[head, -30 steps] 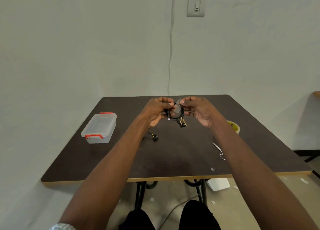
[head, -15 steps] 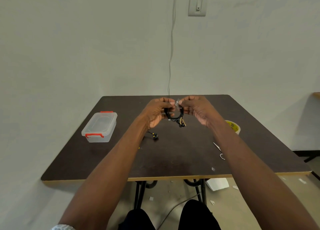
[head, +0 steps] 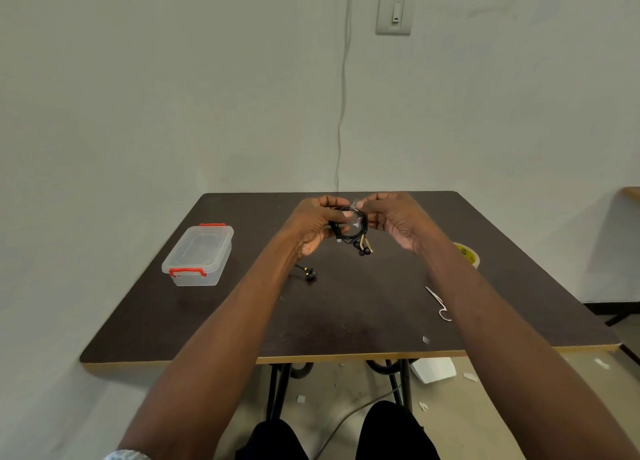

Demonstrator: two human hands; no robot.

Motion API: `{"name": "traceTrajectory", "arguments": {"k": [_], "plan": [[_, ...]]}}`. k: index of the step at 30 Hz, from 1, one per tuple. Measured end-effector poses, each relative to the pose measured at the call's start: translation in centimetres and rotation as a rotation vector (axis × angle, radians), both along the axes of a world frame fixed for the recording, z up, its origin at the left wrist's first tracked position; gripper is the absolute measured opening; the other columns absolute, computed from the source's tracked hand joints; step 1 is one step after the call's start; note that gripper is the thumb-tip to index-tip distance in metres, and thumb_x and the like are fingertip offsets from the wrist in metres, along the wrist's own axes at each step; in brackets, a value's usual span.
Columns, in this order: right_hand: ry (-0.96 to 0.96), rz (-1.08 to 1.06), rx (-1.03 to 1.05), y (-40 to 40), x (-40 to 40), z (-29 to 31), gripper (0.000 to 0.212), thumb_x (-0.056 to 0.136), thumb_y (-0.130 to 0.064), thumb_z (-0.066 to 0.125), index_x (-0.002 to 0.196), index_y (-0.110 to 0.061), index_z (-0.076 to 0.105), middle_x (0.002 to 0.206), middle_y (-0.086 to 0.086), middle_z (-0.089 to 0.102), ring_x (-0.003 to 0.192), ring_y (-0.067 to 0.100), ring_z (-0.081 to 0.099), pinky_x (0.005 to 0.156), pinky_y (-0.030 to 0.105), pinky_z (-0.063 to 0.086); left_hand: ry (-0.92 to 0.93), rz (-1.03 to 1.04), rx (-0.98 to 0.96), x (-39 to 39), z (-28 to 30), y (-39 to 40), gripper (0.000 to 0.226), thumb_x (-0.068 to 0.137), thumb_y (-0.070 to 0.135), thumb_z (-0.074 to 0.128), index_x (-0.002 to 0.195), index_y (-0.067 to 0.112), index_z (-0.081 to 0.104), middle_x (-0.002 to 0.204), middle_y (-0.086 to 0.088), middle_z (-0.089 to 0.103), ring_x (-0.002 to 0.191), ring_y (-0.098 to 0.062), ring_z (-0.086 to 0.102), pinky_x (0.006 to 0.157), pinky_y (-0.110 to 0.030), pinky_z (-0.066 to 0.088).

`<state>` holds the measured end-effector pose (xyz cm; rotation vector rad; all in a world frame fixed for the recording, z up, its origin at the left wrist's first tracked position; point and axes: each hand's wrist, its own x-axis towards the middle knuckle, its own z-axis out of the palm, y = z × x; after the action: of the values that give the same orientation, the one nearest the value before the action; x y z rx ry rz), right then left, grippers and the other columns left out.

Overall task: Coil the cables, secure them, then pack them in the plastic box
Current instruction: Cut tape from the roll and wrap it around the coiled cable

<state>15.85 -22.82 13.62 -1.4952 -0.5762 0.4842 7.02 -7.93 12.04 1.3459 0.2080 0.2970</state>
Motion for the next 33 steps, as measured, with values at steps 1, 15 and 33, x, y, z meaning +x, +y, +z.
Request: {"name": "traceTrajectory", "arguments": {"k": [1, 15, 33], "plan": [[0.008, 0.001, -0.002, 0.0, 0.0, 0.0, 0.018, 0.082, 0.0, 0.071, 0.097, 0.007, 0.067, 0.078, 0.011, 0.069, 0.065, 0.016, 0.066, 0.066, 0.025, 0.055, -0.001, -0.001, 0.0, 0.0, 0.0, 0.0, 0.024, 0.078, -0.011, 0.067, 0.097, 0.002, 0.062, 0.09, -0.014, 0.068, 0.082, -0.025, 0.067, 0.086, -0.044, 0.053], [0.16, 0.039, 0.068, -0.1, -0.8, 1.1, 0.008, 0.079, 0.004, 0.071, 0.082, -0.002, 0.065, 0.074, 0.008, 0.069, 0.064, 0.019, 0.067, 0.063, 0.027, 0.057, -0.08, -0.102, 0.003, -0.4, 0.4, 0.3, 0.036, 0.08, -0.013, 0.063, 0.112, 0.003, 0.059, 0.102, -0.012, 0.065, 0.092, -0.026, 0.064, 0.085, -0.044, 0.054], [-0.532, -0.16, -0.056, -1.3, -1.0, 0.8, 0.008, 0.079, -0.017, 0.077, 0.086, -0.014, 0.075, 0.084, -0.008, 0.065, 0.072, -0.005, 0.056, 0.07, 0.012, 0.042, -0.056, -0.047, -0.045, -0.2, 0.3, 0.2, 0.047, 0.079, -0.004, 0.071, 0.12, 0.002, 0.049, 0.09, -0.015, 0.065, 0.081, -0.026, 0.064, 0.087, -0.045, 0.053]]}}
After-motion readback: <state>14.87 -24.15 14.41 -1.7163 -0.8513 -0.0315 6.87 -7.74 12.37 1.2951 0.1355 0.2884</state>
